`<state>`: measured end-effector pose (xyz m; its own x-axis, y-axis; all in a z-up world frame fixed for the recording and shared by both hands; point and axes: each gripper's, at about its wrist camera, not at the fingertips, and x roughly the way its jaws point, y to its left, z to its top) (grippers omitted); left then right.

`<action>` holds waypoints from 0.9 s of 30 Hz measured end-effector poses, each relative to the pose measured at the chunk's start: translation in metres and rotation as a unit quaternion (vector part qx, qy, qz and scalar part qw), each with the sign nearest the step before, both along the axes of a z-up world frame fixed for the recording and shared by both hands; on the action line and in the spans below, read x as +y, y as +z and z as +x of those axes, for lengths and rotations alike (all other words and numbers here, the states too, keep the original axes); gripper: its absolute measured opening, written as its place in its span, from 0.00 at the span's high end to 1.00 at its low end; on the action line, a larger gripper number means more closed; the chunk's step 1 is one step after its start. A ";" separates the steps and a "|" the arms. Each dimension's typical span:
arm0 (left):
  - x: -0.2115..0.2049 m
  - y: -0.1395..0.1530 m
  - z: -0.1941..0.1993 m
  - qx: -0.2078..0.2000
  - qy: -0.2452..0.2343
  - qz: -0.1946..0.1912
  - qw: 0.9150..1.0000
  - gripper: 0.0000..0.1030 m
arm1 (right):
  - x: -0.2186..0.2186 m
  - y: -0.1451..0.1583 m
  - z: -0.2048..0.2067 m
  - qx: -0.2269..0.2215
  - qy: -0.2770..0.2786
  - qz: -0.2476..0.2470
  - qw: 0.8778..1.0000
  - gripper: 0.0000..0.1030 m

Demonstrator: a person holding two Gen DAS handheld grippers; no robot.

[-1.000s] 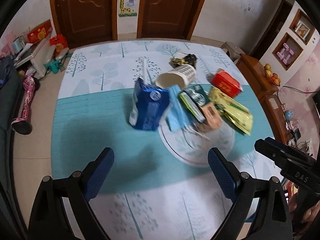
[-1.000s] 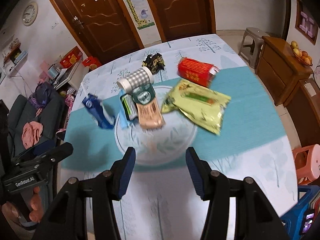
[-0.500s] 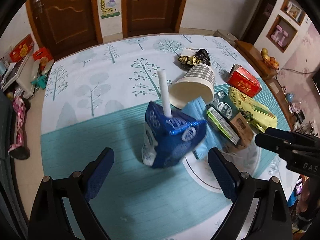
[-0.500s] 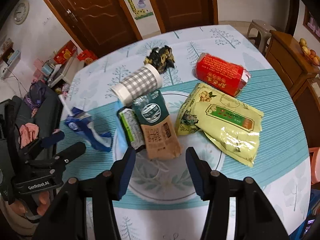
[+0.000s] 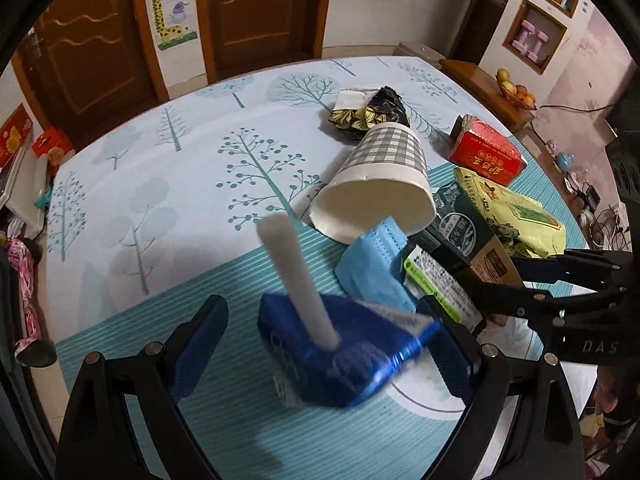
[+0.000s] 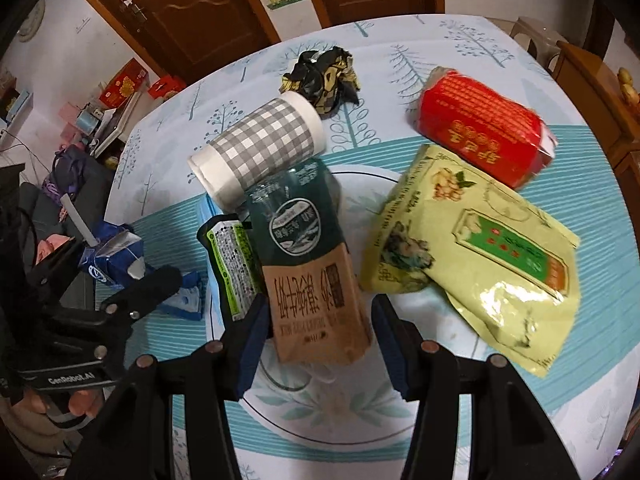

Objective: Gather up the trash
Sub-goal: 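Grasp the green-brown carton with the right tool while the left tool grasps the blue milk carton, then carry the blue milk carton and green-brown carton to the black bin and open both tools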

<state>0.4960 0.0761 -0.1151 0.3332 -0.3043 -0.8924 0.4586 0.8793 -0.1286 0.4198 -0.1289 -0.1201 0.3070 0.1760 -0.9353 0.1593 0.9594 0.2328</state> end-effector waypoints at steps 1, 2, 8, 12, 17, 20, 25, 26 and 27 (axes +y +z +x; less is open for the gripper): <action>0.000 -0.002 0.002 0.004 0.001 -0.003 1.000 0.09 | 0.001 -0.001 0.002 0.002 0.003 0.000 1.000 0.49; -0.001 -0.003 0.005 0.010 0.003 -0.008 1.000 0.13 | 0.002 -0.002 0.004 0.004 0.006 0.000 1.000 0.49; -0.003 -0.010 0.008 0.033 0.017 -0.013 0.999 0.36 | 0.006 -0.007 0.012 0.006 0.009 0.011 1.000 0.49; -0.001 -0.008 0.000 0.035 0.030 -0.008 0.999 0.37 | 0.005 -0.012 0.018 0.015 0.004 0.021 1.000 0.48; 0.013 -0.004 -0.009 0.051 0.069 -0.019 0.996 0.37 | -0.001 -0.010 0.016 0.007 -0.006 0.045 0.999 0.57; 0.019 0.005 -0.017 0.049 0.085 -0.023 0.995 0.37 | -0.003 -0.004 0.009 0.001 -0.012 0.036 0.999 0.57; 0.024 0.029 -0.038 0.033 0.095 -0.031 0.994 0.37 | -0.011 0.012 -0.013 -0.024 -0.025 0.055 0.998 0.58; 0.024 0.034 -0.043 0.030 0.096 -0.032 0.994 0.37 | -0.012 0.018 -0.020 -0.030 -0.025 0.058 0.998 0.58; 0.024 0.038 -0.047 0.028 0.098 -0.033 0.994 0.37 | -0.013 0.022 -0.025 -0.034 -0.025 0.061 0.997 0.58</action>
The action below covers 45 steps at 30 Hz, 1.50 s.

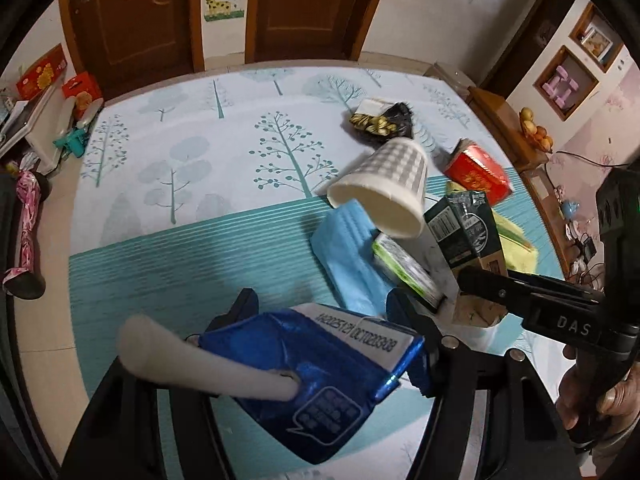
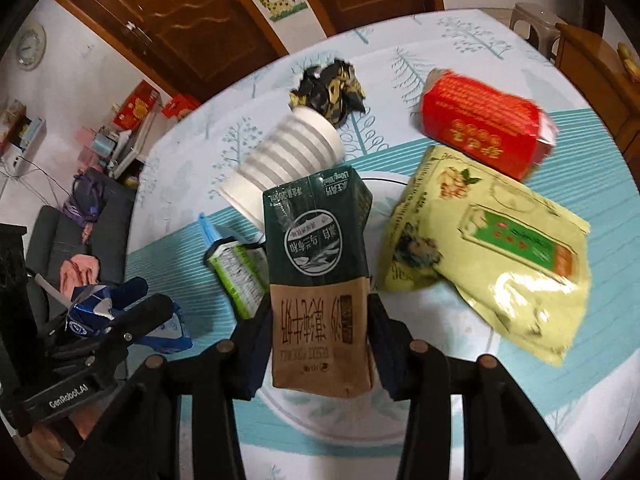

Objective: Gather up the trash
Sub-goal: 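Carry the blue milk carton and green-brown carton to the black bin and open both tools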

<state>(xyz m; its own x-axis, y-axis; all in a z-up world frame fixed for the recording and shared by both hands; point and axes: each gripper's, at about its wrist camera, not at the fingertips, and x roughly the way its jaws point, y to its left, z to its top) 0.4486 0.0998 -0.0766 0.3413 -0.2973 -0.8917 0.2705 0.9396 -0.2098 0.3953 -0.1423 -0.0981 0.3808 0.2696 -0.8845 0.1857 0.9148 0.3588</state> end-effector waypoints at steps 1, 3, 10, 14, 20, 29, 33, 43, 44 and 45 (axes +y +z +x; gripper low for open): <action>0.000 0.005 -0.006 -0.001 0.002 -0.002 1.000 0.37 | 0.000 0.006 -0.008 -0.007 0.000 0.002 1.000 0.58; -0.001 0.015 -0.020 -0.002 0.006 -0.008 1.000 0.37 | -0.001 0.018 -0.020 -0.017 -0.001 0.006 1.000 0.58; -0.021 0.046 -0.086 -0.011 0.014 -0.019 1.000 0.37 | -0.015 0.048 -0.089 -0.042 0.006 0.023 0.999 0.57; -0.040 0.059 -0.136 -0.018 0.019 -0.020 0.999 0.37 | -0.026 0.055 -0.141 -0.044 0.024 0.030 0.998 0.57; -0.073 0.064 -0.220 -0.021 0.036 -0.021 0.999 0.37 | -0.046 0.061 -0.217 -0.040 0.055 0.041 0.997 0.57; -0.113 0.046 -0.333 0.006 0.070 -0.017 0.997 0.37 | -0.075 0.050 -0.328 -0.024 0.104 0.048 0.993 0.57; -0.126 0.027 -0.369 0.034 0.069 0.000 0.997 0.37 | -0.084 0.031 -0.360 0.005 0.108 0.059 0.992 0.57; -0.138 -0.042 -0.406 0.087 0.065 0.043 0.993 0.37 | -0.090 -0.039 -0.399 0.075 0.079 0.083 0.991 0.57; -0.138 -0.052 -0.407 0.092 0.066 0.047 0.992 0.37 | -0.091 -0.051 -0.400 0.085 0.072 0.083 0.990 0.57; -0.138 -0.061 -0.409 0.096 0.067 0.049 0.992 0.37 | -0.092 -0.060 -0.403 0.091 0.068 0.084 0.990 0.57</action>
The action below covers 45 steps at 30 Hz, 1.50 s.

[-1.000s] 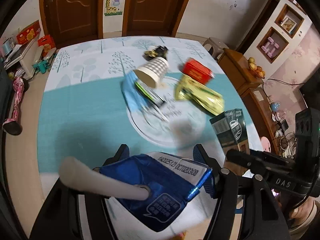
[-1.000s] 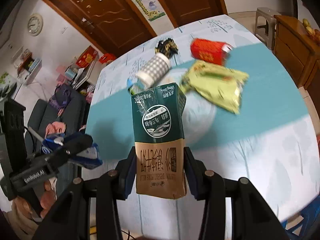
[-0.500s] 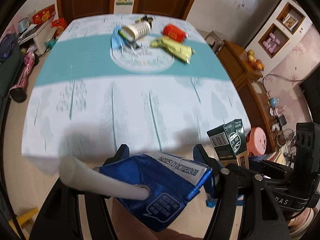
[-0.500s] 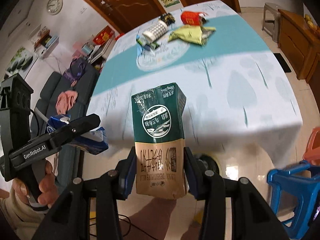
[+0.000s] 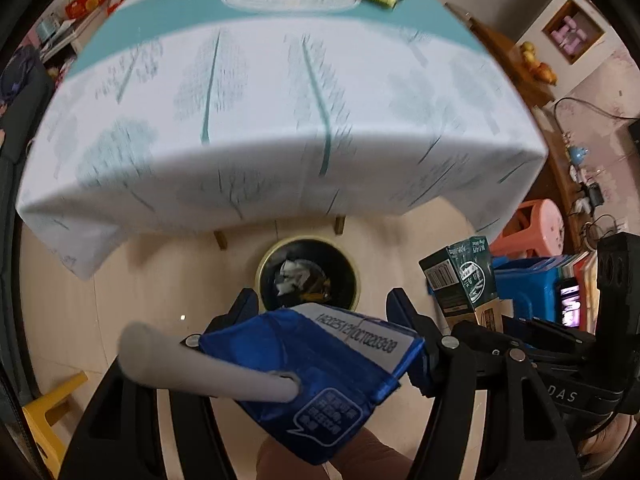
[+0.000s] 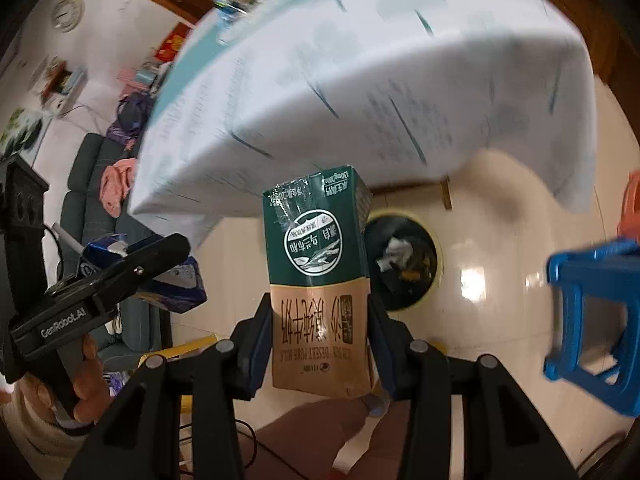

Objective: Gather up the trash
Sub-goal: 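Carry the blue milk carton and green-brown carton to the black bin and open both tools, then raise both open tools back toward the table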

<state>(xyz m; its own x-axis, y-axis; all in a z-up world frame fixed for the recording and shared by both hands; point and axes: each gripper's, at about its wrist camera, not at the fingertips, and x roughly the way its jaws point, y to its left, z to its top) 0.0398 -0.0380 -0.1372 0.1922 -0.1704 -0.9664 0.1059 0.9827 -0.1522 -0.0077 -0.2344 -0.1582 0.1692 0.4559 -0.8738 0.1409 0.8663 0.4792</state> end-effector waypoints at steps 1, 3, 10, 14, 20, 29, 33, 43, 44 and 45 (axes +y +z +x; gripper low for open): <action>0.000 -0.013 -0.001 0.005 0.001 0.002 1.000 0.37 | -0.001 -0.013 -0.002 0.010 -0.006 -0.002 1.000 0.57; 0.002 -0.033 -0.001 0.012 0.000 0.004 1.000 0.37 | -0.002 -0.037 -0.002 0.030 -0.017 -0.005 0.999 0.57; 0.004 -0.140 0.001 0.037 -0.008 0.003 0.999 0.37 | 0.001 -0.145 0.002 0.085 -0.046 -0.034 0.995 0.57; 0.004 -0.205 0.009 0.050 -0.010 0.000 0.999 0.37 | 0.008 -0.208 0.009 0.095 -0.049 -0.050 0.993 0.57; 0.002 -0.263 0.021 0.043 -0.016 0.012 0.999 0.35 | 0.013 -0.267 0.017 0.087 -0.059 -0.056 0.993 0.56; 0.023 -0.273 0.016 0.025 0.009 0.023 0.999 0.22 | 0.025 -0.281 0.018 0.057 -0.059 -0.061 0.995 0.50; 0.033 -0.261 0.011 0.013 0.024 0.024 0.999 0.21 | 0.030 -0.269 0.019 0.043 -0.048 -0.064 0.996 0.50; 0.033 -0.208 0.003 -0.011 0.040 0.035 0.999 0.15 | 0.039 -0.210 0.018 0.007 -0.034 -0.086 0.996 0.50; 0.034 -0.199 0.002 -0.012 0.041 0.034 0.999 0.13 | 0.039 -0.198 0.017 0.005 -0.034 -0.086 0.996 0.50; 0.034 -0.190 0.001 -0.014 0.042 0.033 0.998 0.12 | 0.039 -0.190 0.016 0.004 -0.034 -0.086 0.996 0.50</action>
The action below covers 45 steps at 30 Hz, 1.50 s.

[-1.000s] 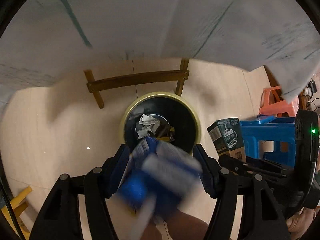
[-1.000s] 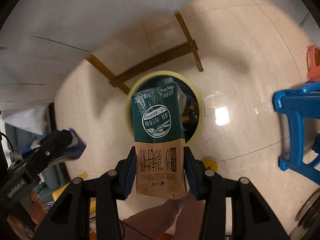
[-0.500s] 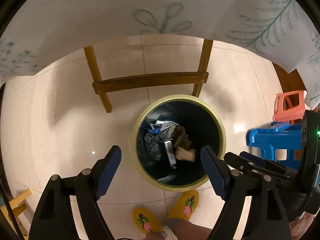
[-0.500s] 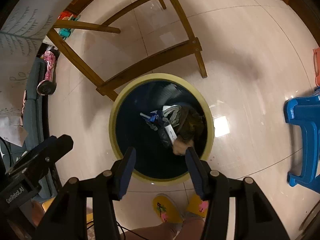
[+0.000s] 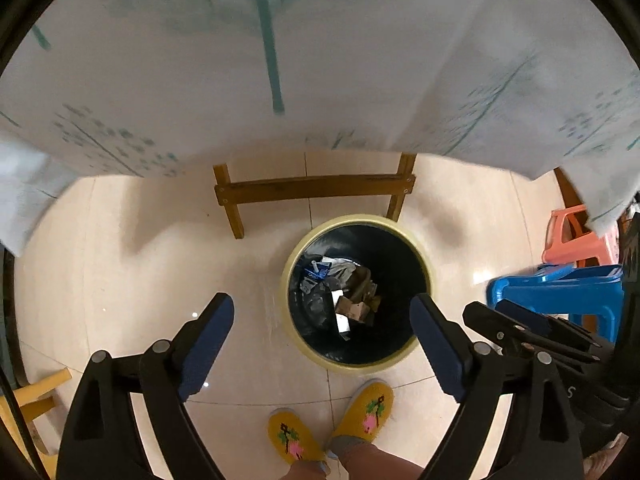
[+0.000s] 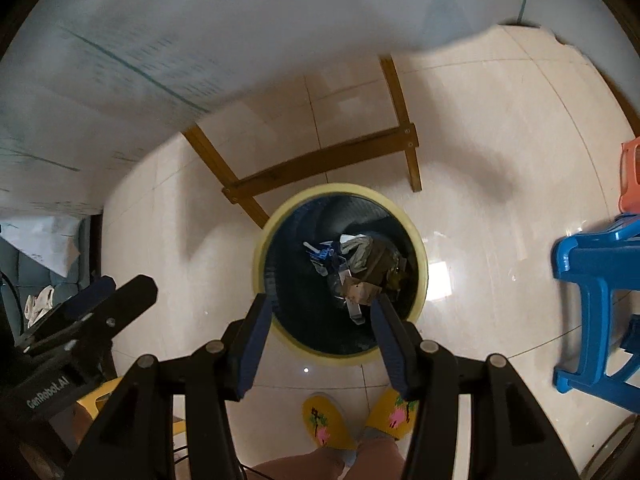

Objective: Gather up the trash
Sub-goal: 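Raise both open tools back toward the table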

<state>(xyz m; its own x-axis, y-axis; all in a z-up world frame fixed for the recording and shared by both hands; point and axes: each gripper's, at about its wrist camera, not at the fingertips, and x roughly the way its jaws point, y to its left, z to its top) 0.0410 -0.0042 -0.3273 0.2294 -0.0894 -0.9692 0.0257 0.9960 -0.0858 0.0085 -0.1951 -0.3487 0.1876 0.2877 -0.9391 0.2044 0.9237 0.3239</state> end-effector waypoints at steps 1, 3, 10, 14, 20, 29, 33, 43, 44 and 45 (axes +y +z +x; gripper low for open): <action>0.000 0.012 -0.002 -0.002 0.001 -0.002 1.000 0.10 | 0.000 0.011 -0.001 -0.002 0.000 0.002 1.000 0.50; 0.001 0.036 -0.005 -0.007 0.002 -0.004 1.000 0.09 | -0.001 0.033 -0.004 -0.005 0.000 0.005 1.000 0.50; 0.002 0.133 -0.019 -0.028 0.004 -0.005 1.000 0.05 | -0.001 0.124 -0.016 -0.015 0.011 0.014 1.000 0.50; 0.005 0.183 -0.026 -0.045 0.000 -0.014 0.999 0.01 | -0.001 0.175 -0.020 -0.031 0.019 0.022 0.999 0.50; 0.008 0.258 -0.030 -0.102 0.003 -0.006 0.995 0.01 | 0.000 0.248 -0.021 -0.079 0.045 0.032 0.995 0.50; 0.005 0.344 -0.036 -0.191 0.025 0.006 0.981 0.01 | -0.005 0.337 -0.015 -0.177 0.081 0.030 0.980 0.50; 0.003 0.373 -0.036 -0.229 0.028 0.021 0.973 0.01 | -0.008 0.363 -0.010 -0.207 0.092 0.033 0.974 0.50; 0.004 0.417 -0.021 -0.267 0.045 0.051 0.961 0.01 | -0.006 0.396 0.015 -0.242 0.095 0.050 0.964 0.50; 0.004 0.418 -0.018 -0.269 0.047 0.053 0.961 0.01 | -0.006 0.397 0.019 -0.243 0.093 0.052 0.964 0.50; 0.004 0.420 -0.015 -0.270 0.048 0.054 0.960 0.01 | -0.006 0.398 0.024 -0.243 0.090 0.053 0.964 0.50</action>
